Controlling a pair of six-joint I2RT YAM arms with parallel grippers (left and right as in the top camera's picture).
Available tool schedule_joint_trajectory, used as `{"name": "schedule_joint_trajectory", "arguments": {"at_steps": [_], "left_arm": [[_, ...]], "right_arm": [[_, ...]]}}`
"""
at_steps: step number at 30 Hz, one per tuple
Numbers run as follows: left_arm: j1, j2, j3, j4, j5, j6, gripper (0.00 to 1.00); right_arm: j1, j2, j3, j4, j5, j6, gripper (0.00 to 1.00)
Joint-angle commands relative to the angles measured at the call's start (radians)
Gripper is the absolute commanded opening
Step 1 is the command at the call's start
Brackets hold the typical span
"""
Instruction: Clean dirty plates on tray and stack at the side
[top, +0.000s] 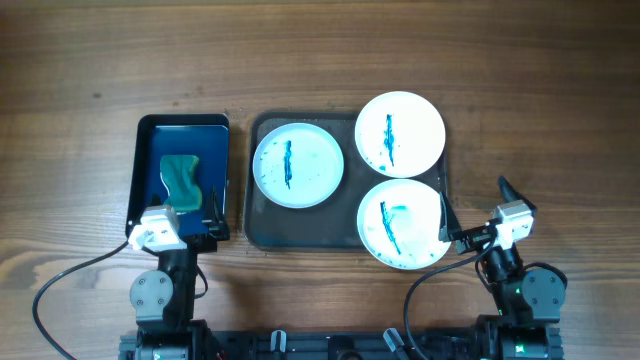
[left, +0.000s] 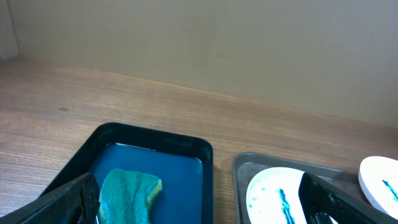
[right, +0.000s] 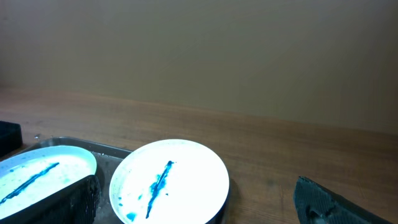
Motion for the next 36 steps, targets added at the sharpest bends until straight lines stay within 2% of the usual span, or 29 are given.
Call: {"name": "schedule_joint_trajectory", "arguments": {"at_steps": [1,33,35,36], "left_arm": [[-0.005,-0.007,-0.006,0.001,-0.006,-0.005,1.00],[-0.005,-0.007,-0.006,0.004,-0.018,-0.006,1.00],[-0.005,-0.007,-0.006,0.059,-0.071,-0.094,1.00],[-0.005,-0.007,-0.005,0.092,-0.079,-0.096,1.00]], "right_arm": [[0.003,-0.003,-0.001,0.002,-0.009,0.014,1.00],[0.003,-0.003,-0.001,0.018,-0.043,0.016,1.00],[0.003,0.003,0.026,0.027,-0.106,0.016,1.00],[0.003,0.029,0.060,0.016,-0.107,0.025,1.00]]}}
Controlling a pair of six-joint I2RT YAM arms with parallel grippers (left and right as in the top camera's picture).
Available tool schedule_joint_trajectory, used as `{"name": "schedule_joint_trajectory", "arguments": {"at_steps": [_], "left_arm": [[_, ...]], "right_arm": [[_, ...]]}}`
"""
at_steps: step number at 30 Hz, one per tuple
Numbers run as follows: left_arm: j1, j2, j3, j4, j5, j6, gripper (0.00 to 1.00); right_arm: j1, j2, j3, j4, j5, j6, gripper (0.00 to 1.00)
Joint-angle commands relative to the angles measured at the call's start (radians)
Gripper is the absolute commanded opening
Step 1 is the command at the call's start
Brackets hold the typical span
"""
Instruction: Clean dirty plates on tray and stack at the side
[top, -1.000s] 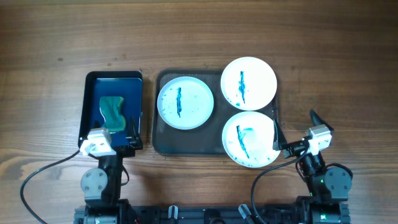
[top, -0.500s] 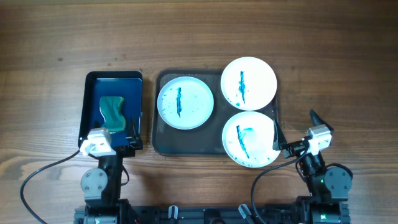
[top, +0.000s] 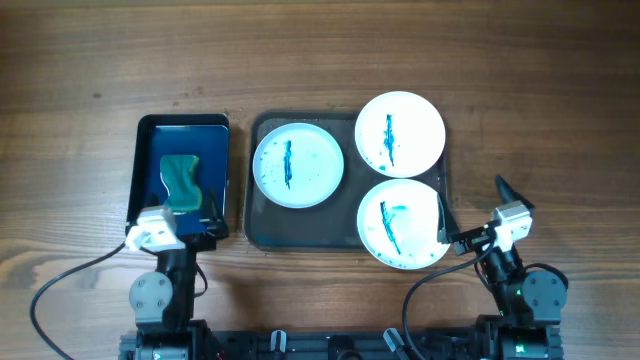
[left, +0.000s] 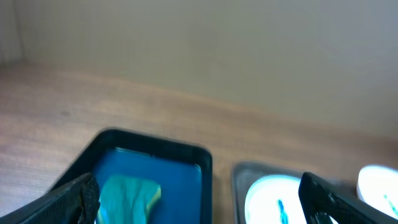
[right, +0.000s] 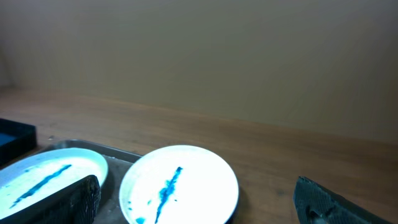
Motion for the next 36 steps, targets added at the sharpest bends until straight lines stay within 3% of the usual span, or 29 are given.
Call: {"name": "schedule_joint_trajectory", "arguments": {"at_steps": [1,6,11,14,17,19,21,23,26,28,31,34,36], "left_arm": [[-0.005,-0.003,-0.003,0.079,-0.054,-0.060,1.00],[-0.005,0.158,0.162,0.044,-0.052,-0.075,1.00],[-0.005,0.523,0.520,-0.140,0.007,-0.040,1.00],[-0.005,0.774,0.815,-0.377,0.097,-0.049,1.00],[-0.005,1.099,1.192,-0.769,0.164,-0.049,1.00],[-0.005,1.236,1.307,-0.880,0.196,-0.049,1.00],[-0.005,1.339,1.319,-0.883,0.183,-0.048,1.00],[-0.005,1.419,1.319,-0.875,0.203,-0.049,1.00],[-0.005,1.484,1.320,-0.878,0.265,-0.048,1.00],[-0.004,1.472,1.322,-0.874,0.266,-0.048,0.99],[-0.004,1.426,1.323,-0.875,0.255,-0.049,0.93],[-0.004,1.424,1.322,-0.886,0.187,-0.049,0.93],[-0.004,1.424,1.322,-0.887,0.171,-0.049,0.93]], "right_arm": [[0.003,0.061,0.087,-0.008,-0.057,0.046,1.00],[0.003,0.401,0.363,-0.083,-0.136,0.065,1.00],[0.003,0.836,0.829,-0.405,-0.195,0.064,1.00],[0.003,1.062,1.098,-0.656,-0.195,0.063,1.00],[0.002,1.257,1.307,-0.854,-0.195,0.019,1.00],[0.002,1.316,1.316,-0.845,-0.187,0.023,1.00],[0.002,1.366,1.316,-0.844,-0.237,0.129,1.00],[0.010,1.414,1.316,-0.861,-0.294,0.135,0.98],[0.127,1.479,1.316,-0.876,-0.238,0.187,0.86],[0.293,1.545,1.317,-0.873,-0.094,0.298,0.82],[0.506,1.699,1.317,-0.819,0.016,0.481,0.66],[0.565,1.821,1.318,-0.780,0.024,0.581,0.52],[0.566,1.879,1.318,-0.754,0.025,0.596,0.50]]}}
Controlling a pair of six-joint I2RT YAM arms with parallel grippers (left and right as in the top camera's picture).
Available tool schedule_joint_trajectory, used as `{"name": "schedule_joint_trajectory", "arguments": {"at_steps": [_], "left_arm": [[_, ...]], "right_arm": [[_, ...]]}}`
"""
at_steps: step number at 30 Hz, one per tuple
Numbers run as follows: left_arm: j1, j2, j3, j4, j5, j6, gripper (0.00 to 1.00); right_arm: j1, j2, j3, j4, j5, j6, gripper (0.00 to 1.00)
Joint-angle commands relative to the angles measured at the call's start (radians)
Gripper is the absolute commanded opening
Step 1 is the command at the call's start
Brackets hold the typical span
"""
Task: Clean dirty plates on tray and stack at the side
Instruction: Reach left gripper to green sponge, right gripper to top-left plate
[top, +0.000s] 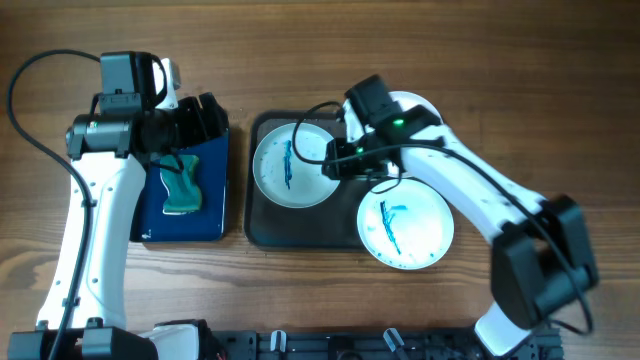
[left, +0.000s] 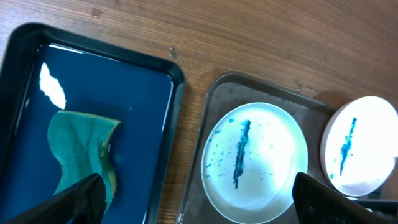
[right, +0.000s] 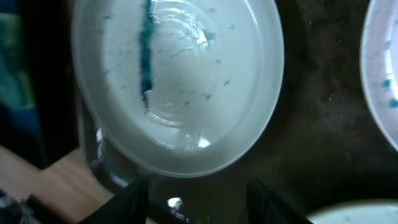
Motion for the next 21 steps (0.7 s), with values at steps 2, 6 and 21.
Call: {"name": "schedule_joint_trajectory", "arguments": {"at_steps": [2,6,21], "left_arm": [[-0.004,-0.008,0.017,0.004,-0.055,0.004,0.93],[-0.004,0.003,0.013,0.002,-0.071,0.002,0.95],[-0.004,0.183,-0.051,-0.049,-0.317,-0.056,0.94]], "right_arm": [[-0.006,0.113,0.019,0.048,0.045,0.105,0.47],[-0.006,0.132,0.019,0.108,0.126,0.189,0.39],[-0.006,0.208,0.019,0.197,0.167,0.208,0.04]]}}
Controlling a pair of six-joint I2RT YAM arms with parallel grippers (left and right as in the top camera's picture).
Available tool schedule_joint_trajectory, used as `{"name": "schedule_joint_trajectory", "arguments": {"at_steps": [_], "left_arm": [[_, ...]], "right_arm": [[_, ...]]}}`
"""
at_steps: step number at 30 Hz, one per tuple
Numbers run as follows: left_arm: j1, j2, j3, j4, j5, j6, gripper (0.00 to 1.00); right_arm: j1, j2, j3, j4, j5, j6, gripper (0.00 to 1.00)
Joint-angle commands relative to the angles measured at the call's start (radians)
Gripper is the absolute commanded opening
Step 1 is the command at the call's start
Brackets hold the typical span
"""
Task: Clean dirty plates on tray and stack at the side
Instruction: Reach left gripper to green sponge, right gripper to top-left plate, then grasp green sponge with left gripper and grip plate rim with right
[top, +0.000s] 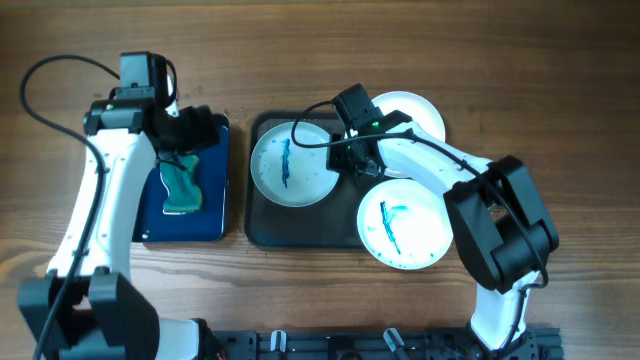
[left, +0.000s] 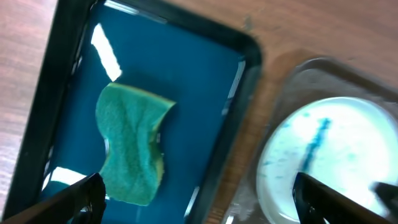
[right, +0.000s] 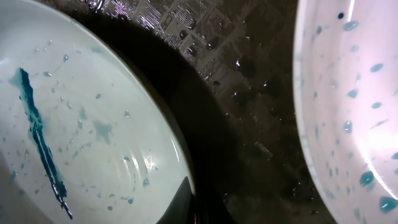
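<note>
Three white plates streaked with blue sit on the dark tray (top: 262, 225): a left plate (top: 290, 172), a far right plate (top: 418, 108) and a near right plate (top: 405, 228). My right gripper (top: 352, 152) is down at the left plate's right rim (right: 180, 155). One finger (right: 184, 198) lies on the plate's inner side, and the jaws are closed on the rim. A green sponge (left: 132, 144) lies in the blue tray (left: 205, 112). My left gripper (left: 198, 194) hangs open above that tray, over the sponge (top: 182, 185).
Bare wooden tabletop surrounds both trays. The blue tray (top: 215, 225) sits just left of the dark tray with a narrow gap between them. The right arm reaches across the far right plate (right: 348, 93), hiding part of it from overhead.
My right gripper, open above the left plate, is now down with its jaws closed on that plate's right rim. The left gripper has shifted left and now looks down on the sponge.
Both arms sat folded at the near table edge, grippers open, at the two oldest moments. Then both were out over the trays, left above the blue tray, right above the left plate. Now the right grips the plate rim and the left hovers over the sponge.
</note>
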Motion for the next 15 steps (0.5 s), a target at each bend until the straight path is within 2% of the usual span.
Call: {"name": "schedule_joint_trajectory", "arguments": {"at_steps": [1,4,7,9,11,12,15], "left_arm": [[-0.003,0.060,-0.040,0.001,-0.153,-0.036,0.92],[-0.002,0.085,-0.040,-0.030,-0.174,-0.099,0.87],[-0.002,0.092,-0.065,-0.045,-0.175,-0.074,0.72],[0.004,0.092,-0.113,-0.022,-0.175,-0.068,0.72],[0.037,0.092,-0.187,0.039,-0.175,-0.068,0.71],[0.051,0.092,-0.216,0.077,-0.173,-0.068,0.66],[0.064,0.092,-0.318,0.223,-0.160,-0.040,0.66]], "right_arm": [[-0.004,0.024,0.018,0.018,0.009,0.006,0.04],[-0.004,0.024,0.018,0.021,0.006,0.005,0.04],[-0.004,0.024,0.018,0.019,0.005,0.005,0.04],[-0.004,0.024,0.018,0.020,0.005,0.006,0.04],[-0.004,0.024,0.018,0.024,0.001,0.005,0.04],[-0.004,0.024,0.018,0.026,-0.003,0.005,0.04],[-0.004,0.024,0.018,0.032,-0.006,0.005,0.04]]}}
